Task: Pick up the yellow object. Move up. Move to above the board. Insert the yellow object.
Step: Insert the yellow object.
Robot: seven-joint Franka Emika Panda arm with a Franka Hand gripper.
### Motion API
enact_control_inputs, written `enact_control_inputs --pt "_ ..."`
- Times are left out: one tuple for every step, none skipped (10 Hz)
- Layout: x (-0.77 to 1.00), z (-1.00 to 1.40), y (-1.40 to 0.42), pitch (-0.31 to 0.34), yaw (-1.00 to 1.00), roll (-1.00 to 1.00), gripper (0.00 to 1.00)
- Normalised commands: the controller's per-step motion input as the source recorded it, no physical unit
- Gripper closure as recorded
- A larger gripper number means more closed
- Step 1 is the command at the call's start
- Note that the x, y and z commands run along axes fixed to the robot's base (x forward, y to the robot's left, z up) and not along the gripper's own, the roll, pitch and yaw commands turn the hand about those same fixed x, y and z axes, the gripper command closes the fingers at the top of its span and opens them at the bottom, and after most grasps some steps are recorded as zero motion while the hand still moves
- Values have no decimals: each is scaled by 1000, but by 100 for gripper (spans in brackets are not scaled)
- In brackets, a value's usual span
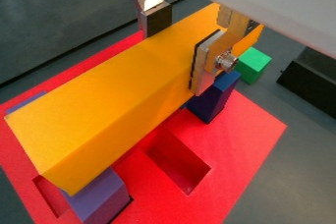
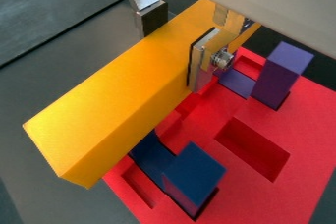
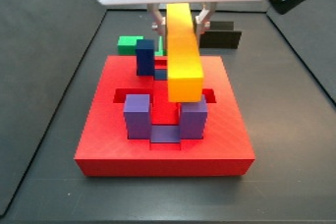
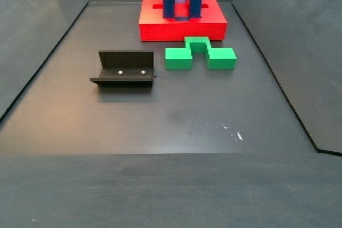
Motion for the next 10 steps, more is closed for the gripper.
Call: enact_control_inputs --pt "-177 -134 -26 -159 0 -20 100" --pt "-209 -114 -131 -136 0 0 100" --pt "-183 -11 -146 -99 0 14 100" --pt "-120 0 -186 -63 0 46 100" --pt "-83 0 -217 -31 0 109 100" --pt "-31 -37 -154 0 0 184 100" --pt "-80 -134 -120 0 0 241 100" --pt "-117 -174 -51 0 0 286 100" --pt "-131 -166 -3 0 0 316 100" --pt "0 -174 -11 0 3 336 100"
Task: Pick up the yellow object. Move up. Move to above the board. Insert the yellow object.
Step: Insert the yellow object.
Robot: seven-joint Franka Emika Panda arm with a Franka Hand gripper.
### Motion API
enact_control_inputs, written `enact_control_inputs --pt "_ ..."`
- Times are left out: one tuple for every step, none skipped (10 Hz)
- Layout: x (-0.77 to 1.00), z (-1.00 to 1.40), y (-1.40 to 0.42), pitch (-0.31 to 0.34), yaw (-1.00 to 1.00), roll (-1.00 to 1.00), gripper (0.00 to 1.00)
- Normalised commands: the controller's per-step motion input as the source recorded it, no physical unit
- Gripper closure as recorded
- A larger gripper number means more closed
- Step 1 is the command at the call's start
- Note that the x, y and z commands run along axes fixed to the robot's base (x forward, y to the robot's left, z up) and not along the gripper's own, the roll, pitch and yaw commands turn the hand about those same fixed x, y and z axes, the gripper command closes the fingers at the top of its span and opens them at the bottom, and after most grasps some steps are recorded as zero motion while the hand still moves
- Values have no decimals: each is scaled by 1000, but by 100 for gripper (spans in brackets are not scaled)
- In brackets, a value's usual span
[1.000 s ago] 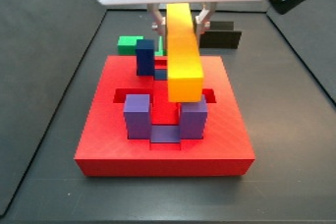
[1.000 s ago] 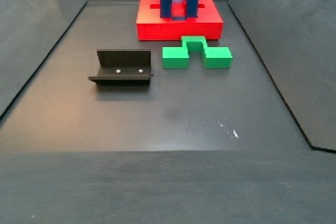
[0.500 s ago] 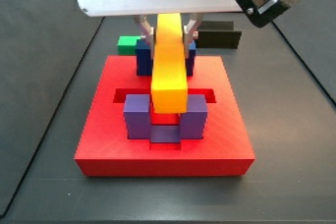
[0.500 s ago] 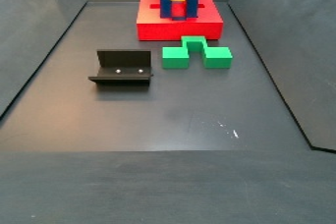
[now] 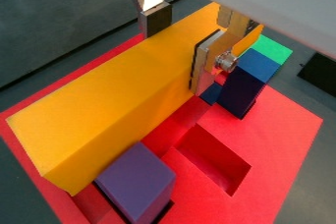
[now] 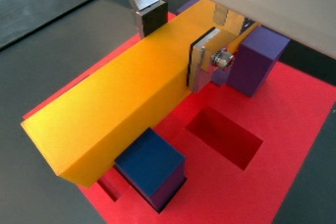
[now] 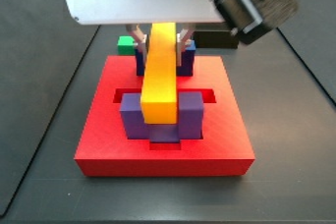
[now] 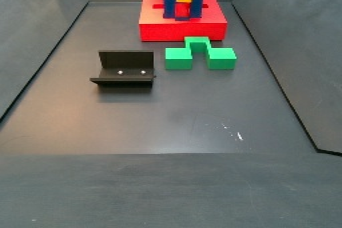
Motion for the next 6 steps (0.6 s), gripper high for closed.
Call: enact_control_inputs --pt "0 -143 0 7 0 300 100" --pt "91 -49 -86 14 0 160 100" --pt "209 -54 -63 0 0 44 100" --pt "183 -63 0 0 0 0 100" --pt "206 -157 0 0 0 0 100" --pt "37 -243 0 -6 0 0 100"
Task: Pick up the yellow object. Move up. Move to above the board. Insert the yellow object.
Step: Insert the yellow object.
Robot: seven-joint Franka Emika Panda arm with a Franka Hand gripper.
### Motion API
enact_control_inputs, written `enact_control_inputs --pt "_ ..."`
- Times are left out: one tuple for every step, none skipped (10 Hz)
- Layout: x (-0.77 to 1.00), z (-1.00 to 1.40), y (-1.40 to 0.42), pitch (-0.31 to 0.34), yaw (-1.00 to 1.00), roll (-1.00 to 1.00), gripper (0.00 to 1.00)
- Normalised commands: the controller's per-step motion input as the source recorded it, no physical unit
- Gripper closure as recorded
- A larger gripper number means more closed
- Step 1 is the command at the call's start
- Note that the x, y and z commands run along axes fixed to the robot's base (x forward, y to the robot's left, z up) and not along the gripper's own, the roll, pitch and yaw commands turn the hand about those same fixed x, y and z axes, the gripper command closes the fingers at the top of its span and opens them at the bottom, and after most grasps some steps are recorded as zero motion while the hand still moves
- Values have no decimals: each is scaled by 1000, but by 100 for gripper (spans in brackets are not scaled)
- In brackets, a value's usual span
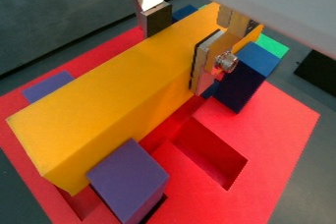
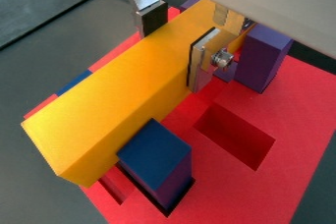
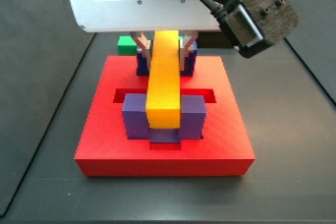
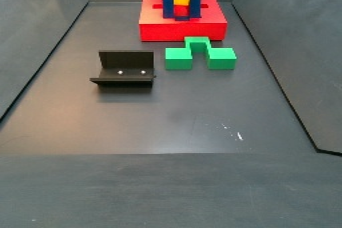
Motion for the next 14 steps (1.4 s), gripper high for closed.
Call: enact_control_inputs --pt "0 -411 0 0 0 41 100" --pt "-100 -560 0 19 0 114 100" --pt "-137 -600 -74 13 0 126 100" --pt "-3 -486 -111 0 0 76 100" --pt "0 -431 -157 0 0 39 100" --pt "0 -300 -200 -3 0 0 100" --pt "-29 -326 -117 0 0 41 100" --pt "-126 -286 0 0 0 133 100" --pt "-20 -243 200 0 0 107 100" --pt "0 -51 377 -4 0 26 100" --pt "11 0 403 0 26 0 100" --pt "0 0 297 0 40 14 100" --pt "-74 -171 0 0 0 101 100" --pt "-200 -231 -163 0 0 280 100"
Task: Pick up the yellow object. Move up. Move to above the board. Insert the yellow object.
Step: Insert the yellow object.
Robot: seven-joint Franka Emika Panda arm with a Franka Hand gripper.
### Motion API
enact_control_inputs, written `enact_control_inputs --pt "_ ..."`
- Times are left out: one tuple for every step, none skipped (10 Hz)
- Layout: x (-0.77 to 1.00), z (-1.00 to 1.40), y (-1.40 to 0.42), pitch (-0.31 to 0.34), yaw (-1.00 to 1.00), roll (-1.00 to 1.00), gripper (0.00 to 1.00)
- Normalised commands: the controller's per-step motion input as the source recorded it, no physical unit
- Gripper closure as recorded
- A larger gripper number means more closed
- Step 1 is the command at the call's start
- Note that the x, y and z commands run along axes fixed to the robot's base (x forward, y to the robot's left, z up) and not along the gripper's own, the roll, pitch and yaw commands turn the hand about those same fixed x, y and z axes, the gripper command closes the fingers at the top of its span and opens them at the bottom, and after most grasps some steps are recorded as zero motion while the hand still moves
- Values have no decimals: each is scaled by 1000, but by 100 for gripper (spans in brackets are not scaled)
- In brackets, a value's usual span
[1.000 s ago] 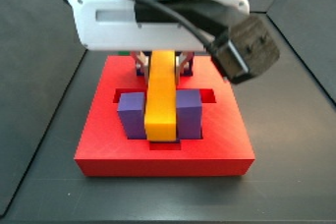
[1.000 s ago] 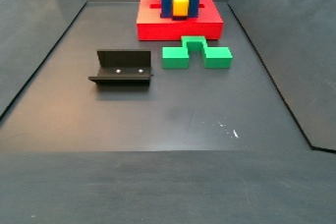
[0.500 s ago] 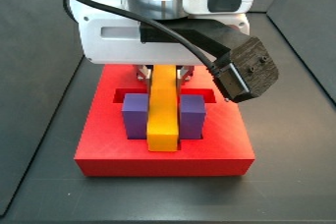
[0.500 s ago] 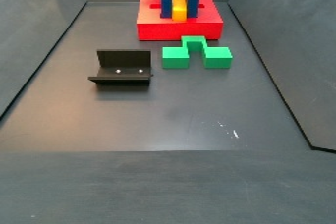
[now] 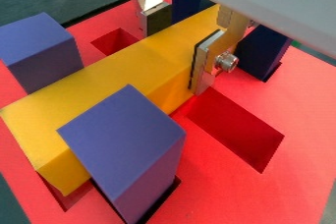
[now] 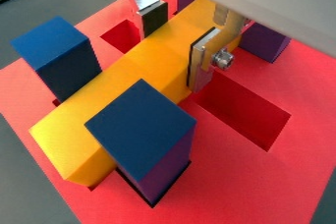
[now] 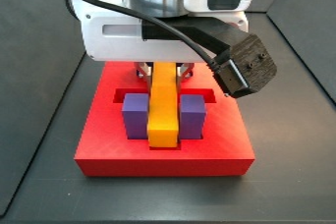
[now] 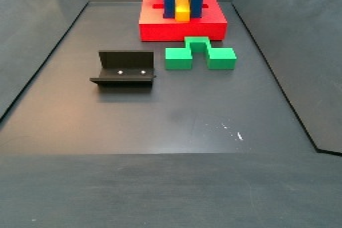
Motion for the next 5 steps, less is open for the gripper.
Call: enact_control_inputs --pt "-266 -169 -237 0 -40 359 100" --pt "-203 -137 -237 0 -6 381 100" --pt "-149 -169 -217 0 0 463 100" --pt "-149 -163 -211 0 0 474 100" --pt "-66 -203 -134 3 0 420 100"
